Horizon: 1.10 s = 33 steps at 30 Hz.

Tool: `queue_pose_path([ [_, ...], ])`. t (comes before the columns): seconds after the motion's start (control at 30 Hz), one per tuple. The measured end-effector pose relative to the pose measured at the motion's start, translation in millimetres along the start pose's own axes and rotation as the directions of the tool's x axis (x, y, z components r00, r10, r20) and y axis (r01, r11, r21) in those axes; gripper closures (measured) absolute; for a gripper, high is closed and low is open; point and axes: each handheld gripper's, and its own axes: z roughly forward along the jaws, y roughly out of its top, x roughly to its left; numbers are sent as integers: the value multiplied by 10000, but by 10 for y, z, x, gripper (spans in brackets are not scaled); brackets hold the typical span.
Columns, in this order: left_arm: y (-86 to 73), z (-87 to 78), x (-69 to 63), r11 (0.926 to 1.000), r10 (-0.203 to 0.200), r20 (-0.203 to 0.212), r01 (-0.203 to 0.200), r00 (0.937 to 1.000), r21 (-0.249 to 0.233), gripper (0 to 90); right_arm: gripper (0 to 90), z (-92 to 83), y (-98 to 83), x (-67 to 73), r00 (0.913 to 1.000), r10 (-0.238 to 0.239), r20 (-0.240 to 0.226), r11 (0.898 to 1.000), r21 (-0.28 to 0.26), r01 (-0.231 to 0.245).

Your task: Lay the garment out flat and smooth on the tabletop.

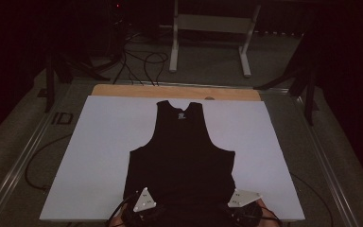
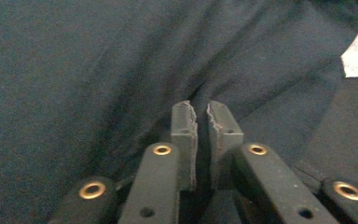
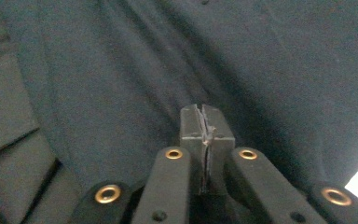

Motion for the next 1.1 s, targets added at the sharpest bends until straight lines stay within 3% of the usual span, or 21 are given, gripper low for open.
queue_pose_path([
  [0.17, -30, -35, -3, 9996, -263, 640, 258, 9976, 89, 840, 895, -52, -36, -56, 9981, 241, -559, 9997, 66, -238],
  [0.4, -69, -70, -109, 10000, -13, 1295, 8, 9916, 38, 829, 894, -217, -103, -106, 9953, 157, -952, 9996, -202, -177],
  [0.5, -78, -101, -55, 9986, -363, 1608, 418, 9863, -313, 756, 888, -249, -123, -124, 9946, 146, -1025, 9997, -160, -163],
  [0.53, -78, -101, -55, 9986, -363, 1608, 418, 9863, -313, 673, 888, -249, -123, -124, 9946, 146, -1025, 9997, -160, -163],
  [0.63, -83, -160, 33, 9943, -711, 1361, 811, 9881, -690, 609, 861, -258, -142, -142, 9924, 171, -1222, 9998, -67, -180],
  [0.7, -90, -206, 84, 9903, -926, 1144, 1035, 9891, -932, 545, 791, -268, -158, -160, 9906, 206, -1351, 9998, -27, -211],
  [0.77, -90, -253, 123, 9860, -1063, 835, 1159, 9908, -1200, 496, 686, -290, -174, -194, 9895, 463, -1369, 9980, -356, -516],
  [0.87, -78, -315, 176, 9810, -1188, 190, 1203, 9927, -1523, 418, 599, -333, -188, -261, 9879, 954, -1224, 9900, -917, -1069],
  [0.97, -79, -369, 236, 9769, -1320, -453, 1222, 9902, -1753, 350, 523, -346, -197, -320, 9866, 1299, -990, 9810, -1321, -1424],
  [1.1, -90, -452, 323, 9699, -1514, -1267, 1226, 9803, -2102, 273, 436, -348, -187, -395, 9802, 1839, -735, 9665, -1682, -1939],
])
